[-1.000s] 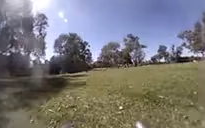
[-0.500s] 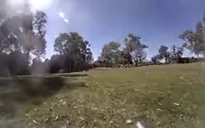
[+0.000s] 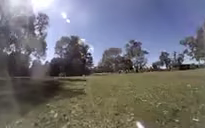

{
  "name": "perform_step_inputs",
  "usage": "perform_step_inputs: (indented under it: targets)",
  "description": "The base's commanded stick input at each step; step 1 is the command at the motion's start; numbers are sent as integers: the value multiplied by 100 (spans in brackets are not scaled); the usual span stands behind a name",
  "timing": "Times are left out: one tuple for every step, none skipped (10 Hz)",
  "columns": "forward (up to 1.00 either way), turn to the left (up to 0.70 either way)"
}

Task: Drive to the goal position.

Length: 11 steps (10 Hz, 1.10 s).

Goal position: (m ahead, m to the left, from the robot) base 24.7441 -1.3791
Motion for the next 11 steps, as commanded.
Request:
perform_step_inputs:
  targets:
    - [85,0]
    - [85,0]
    - [85,0]
    - [85,0]
    - [85,0]
    - [85,0]
    - [85,0]
    - [85,0]
    - [85,0]
    - [85,0]
    - [85,0]
